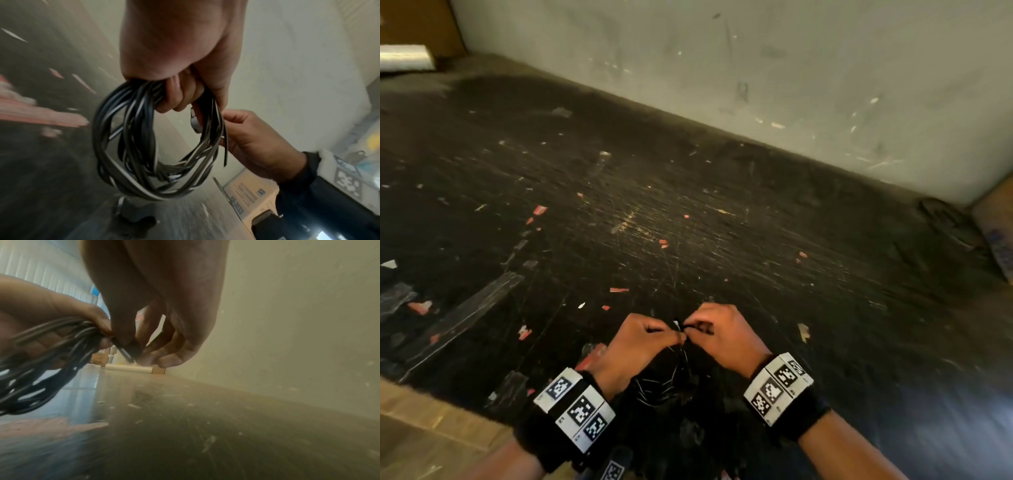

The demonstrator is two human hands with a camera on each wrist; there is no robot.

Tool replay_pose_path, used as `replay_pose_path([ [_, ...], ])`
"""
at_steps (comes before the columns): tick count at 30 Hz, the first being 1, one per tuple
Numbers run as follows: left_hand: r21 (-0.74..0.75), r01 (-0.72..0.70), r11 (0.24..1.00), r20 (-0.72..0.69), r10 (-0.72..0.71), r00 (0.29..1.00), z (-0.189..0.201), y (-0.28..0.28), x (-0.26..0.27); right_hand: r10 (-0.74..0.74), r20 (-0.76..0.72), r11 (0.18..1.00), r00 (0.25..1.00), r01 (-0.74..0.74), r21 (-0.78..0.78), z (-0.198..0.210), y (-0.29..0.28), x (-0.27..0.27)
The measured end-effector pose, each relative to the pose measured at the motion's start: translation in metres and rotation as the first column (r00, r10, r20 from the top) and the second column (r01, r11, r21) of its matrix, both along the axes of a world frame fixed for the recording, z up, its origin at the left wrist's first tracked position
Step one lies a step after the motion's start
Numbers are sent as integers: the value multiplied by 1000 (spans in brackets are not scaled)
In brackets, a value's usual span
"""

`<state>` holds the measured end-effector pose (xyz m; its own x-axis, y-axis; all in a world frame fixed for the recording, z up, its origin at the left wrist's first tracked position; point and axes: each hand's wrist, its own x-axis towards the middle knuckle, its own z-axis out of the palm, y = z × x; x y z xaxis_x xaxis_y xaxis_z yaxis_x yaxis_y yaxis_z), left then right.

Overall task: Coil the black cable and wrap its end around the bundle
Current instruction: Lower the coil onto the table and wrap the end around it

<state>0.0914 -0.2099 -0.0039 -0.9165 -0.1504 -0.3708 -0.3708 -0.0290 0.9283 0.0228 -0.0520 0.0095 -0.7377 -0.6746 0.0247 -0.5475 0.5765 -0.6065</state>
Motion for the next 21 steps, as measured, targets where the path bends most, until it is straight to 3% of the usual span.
replay_pose_path([
  [7,-65,84,994,-155,-93,984,21,37,-22,-58,-143,998,988,56,-16,25,42,-3],
  [10,-152,69,986,-221,-102,970,25,53,-30,-226,-110,974,968,221,-57,34,54,-5],
  [13,-206,49,977,-304,-111,946,32,71,-36,-450,201,853,870,485,-191,43,61,-13],
  [15,-224,27,974,-346,-106,932,39,78,-39,-477,428,757,768,606,-244,50,63,-17],
  [18,-189,-45,981,-391,-33,920,49,87,-42,-447,618,626,647,719,-301,61,67,-19],
  [19,-171,-56,984,-392,-16,920,52,92,-43,-422,650,597,632,733,-325,65,70,-20],
  [21,-73,-96,993,-364,63,929,54,97,-45,-320,651,589,688,683,-432,72,78,-20],
])
